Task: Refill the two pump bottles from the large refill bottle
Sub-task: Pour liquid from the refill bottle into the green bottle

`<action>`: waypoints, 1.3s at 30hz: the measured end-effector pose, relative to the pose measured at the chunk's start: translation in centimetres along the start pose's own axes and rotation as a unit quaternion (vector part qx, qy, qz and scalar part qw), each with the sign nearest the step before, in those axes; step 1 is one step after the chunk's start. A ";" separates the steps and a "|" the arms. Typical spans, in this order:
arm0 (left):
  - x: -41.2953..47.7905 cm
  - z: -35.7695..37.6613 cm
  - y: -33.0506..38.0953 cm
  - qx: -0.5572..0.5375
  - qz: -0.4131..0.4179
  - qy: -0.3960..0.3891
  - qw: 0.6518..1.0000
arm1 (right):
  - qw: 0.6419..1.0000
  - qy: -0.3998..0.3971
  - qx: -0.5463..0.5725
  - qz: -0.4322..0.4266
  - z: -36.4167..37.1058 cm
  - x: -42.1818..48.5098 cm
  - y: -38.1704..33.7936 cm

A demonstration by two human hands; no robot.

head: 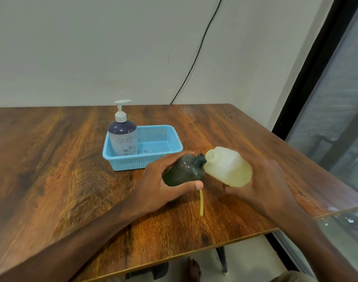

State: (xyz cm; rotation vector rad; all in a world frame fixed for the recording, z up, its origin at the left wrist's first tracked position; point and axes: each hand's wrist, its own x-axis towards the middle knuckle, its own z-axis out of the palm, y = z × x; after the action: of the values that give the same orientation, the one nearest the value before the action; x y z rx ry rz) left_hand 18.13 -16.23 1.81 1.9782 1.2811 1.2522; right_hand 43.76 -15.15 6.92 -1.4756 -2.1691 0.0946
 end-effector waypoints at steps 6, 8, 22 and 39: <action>-0.1 0.1 0.1 0.004 0.009 0.009 1.000 | 1.000 -0.009 -0.014 0.004 -0.1 0.2 -0.1; -0.1 0.1 0.0 0.005 0.011 0.013 1.000 | 1.000 -0.010 -0.017 -0.001 -0.2 0.3 -0.1; -0.2 0.0 0.4 0.033 0.027 0.061 0.997 | 0.998 -0.028 -0.043 -0.027 -1.8 1.3 -1.8; -0.4 0.0 0.5 0.059 0.031 0.079 0.995 | 0.992 -0.043 -0.105 -0.054 -3.0 2.4 -2.6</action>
State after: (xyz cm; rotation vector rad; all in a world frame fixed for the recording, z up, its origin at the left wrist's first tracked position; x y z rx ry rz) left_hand 18.27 -16.85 2.01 2.0483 1.4083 1.4175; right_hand 42.16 -14.71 11.26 -1.4864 -2.3849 -0.1133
